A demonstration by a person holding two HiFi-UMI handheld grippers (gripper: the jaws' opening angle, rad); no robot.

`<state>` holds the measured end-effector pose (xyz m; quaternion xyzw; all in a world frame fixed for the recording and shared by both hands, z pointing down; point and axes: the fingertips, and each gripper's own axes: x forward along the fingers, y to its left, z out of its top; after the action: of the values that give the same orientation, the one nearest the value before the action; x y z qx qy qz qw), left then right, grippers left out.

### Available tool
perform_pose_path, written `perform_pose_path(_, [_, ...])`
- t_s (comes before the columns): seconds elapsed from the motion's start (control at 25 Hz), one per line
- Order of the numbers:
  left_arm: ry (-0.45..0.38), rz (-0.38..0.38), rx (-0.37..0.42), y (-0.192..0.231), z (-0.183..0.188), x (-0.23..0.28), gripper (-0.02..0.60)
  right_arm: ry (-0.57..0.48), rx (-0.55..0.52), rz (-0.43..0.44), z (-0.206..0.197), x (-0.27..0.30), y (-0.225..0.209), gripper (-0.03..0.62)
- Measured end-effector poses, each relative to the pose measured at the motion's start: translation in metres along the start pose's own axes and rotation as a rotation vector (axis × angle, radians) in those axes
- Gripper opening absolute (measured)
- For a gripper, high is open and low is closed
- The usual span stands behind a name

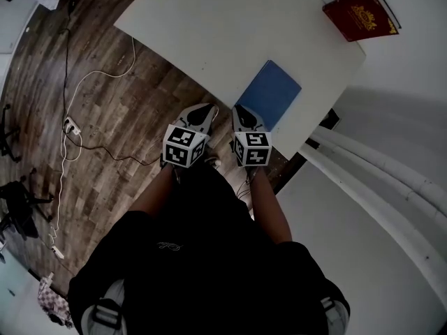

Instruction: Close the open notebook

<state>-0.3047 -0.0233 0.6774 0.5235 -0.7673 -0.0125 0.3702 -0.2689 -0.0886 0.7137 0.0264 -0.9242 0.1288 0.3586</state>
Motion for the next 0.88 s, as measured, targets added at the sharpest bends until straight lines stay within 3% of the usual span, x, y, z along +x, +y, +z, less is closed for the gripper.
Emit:
perform_pose_path(0.2, [0.001,-0.004,0.032,-0.010,0.004,-0.013,0.003,0.028,0.002,0.047,-0.005,-0.001,0.009,0.061])
perform_pose_path(0.36, [-0.041,-0.013,0.067,-0.014,0.018,-0.015,0.003,-0.043,0.009,0.140,0.004,-0.002,0.024,0.173])
perform_pose_path(0.56, [-0.104,-0.039,0.133,-0.037,0.042,-0.027,0.003,-0.182,0.002,0.097,0.024,-0.043,0.030,0.164])
perform_pose_path(0.64, [-0.121,-0.057,0.155,-0.055,0.042,-0.034,0.003,-0.237,-0.003,0.067,0.024,-0.068,0.030,0.099])
perform_pose_path(0.72, [-0.132,-0.081,0.148,-0.076,0.035,-0.048,0.003,-0.316,0.026,0.039,0.023,-0.103,0.031,0.057])
perform_pose_path(0.88, [-0.185,-0.120,0.122,-0.115,0.027,-0.081,0.003,-0.449,0.025,-0.021,0.020,-0.175,0.035,0.040])
